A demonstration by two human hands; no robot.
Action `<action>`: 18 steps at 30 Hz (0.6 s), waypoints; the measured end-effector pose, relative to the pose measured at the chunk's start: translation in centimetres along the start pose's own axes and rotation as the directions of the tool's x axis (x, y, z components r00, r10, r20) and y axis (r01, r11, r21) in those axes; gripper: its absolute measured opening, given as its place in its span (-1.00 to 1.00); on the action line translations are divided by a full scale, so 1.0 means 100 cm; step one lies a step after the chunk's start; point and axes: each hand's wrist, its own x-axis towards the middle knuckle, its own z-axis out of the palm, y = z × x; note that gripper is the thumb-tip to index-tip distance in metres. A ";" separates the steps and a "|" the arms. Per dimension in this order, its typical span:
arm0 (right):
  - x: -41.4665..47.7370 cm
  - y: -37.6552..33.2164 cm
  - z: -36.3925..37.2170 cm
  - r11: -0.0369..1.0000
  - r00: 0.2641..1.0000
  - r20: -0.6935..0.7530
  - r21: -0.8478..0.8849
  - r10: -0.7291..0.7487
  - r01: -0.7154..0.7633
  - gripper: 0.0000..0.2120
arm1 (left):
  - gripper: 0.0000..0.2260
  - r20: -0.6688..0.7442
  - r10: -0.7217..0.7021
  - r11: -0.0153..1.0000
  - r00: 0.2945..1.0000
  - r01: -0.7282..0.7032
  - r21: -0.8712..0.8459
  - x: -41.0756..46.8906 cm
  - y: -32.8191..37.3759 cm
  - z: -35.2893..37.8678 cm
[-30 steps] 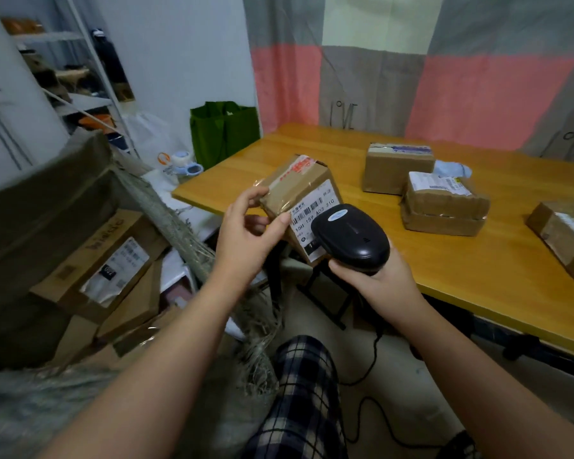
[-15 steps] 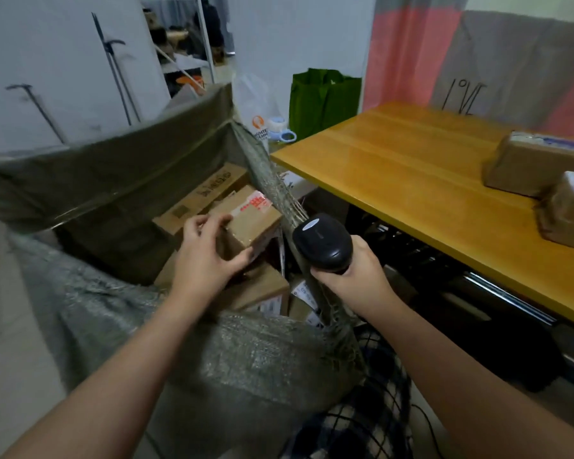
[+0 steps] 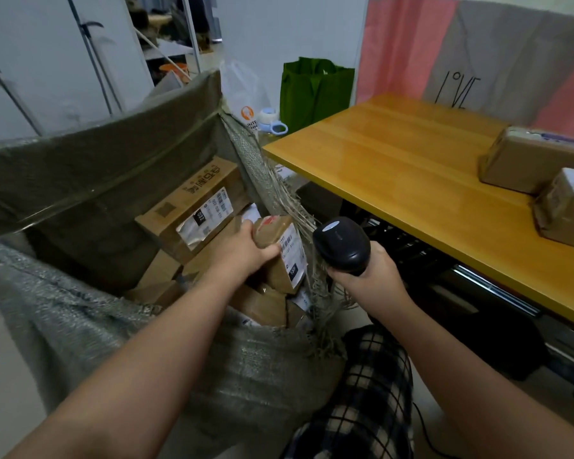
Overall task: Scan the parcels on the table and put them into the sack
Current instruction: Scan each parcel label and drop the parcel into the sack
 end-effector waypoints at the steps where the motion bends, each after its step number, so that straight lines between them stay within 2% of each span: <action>1: -0.001 0.002 0.000 1.000 1.000 0.002 -0.003 -0.002 0.002 -0.65 | -0.56 0.002 0.012 0.997 1.000 -0.013 0.081 0.000 0.002 0.002; 3: -0.002 0.005 -0.003 1.000 1.000 -0.005 0.001 0.008 -0.008 -0.66 | -0.49 -0.006 0.042 0.967 0.999 -0.039 0.250 -0.002 0.008 0.002; 5: -0.002 0.008 -0.010 1.000 0.999 -0.026 0.011 0.019 -0.019 -0.63 | -0.42 -0.065 0.087 0.939 0.994 -0.060 0.338 -0.005 0.017 -0.001; 7: -0.002 0.009 -0.022 0.999 0.998 -0.056 0.024 0.026 -0.025 -0.62 | -0.48 -0.184 0.197 0.941 0.963 -0.133 0.310 -0.013 0.032 -0.006; 10: -0.002 0.012 -0.049 0.998 0.989 -0.134 0.023 0.064 -0.061 -0.68 | -0.64 -0.296 0.407 0.908 0.864 -0.349 0.232 -0.027 0.072 -0.006; 12: -0.005 0.015 -0.073 0.997 0.977 -0.200 0.021 0.076 -0.073 -0.65 | -0.68 -0.291 0.504 0.863 0.813 -0.469 0.186 -0.036 0.106 0.000; 14: -0.012 0.016 -0.102 0.996 0.954 -0.289 0.032 0.085 -0.079 -0.75 | -0.69 -0.265 0.580 0.814 0.770 -0.563 0.145 -0.044 0.142 0.011; 16: -0.023 0.023 -0.136 0.995 0.910 -0.401 0.051 0.102 -0.090 -0.84 | -0.69 -0.214 0.648 0.758 0.731 -0.646 0.090 -0.051 0.178 0.028; 18: -0.036 0.032 -0.171 0.990 0.860 -0.490 0.066 0.140 -0.124 -0.84 | -0.67 -0.151 0.710 0.700 0.688 -0.712 0.047 -0.058 0.216 0.047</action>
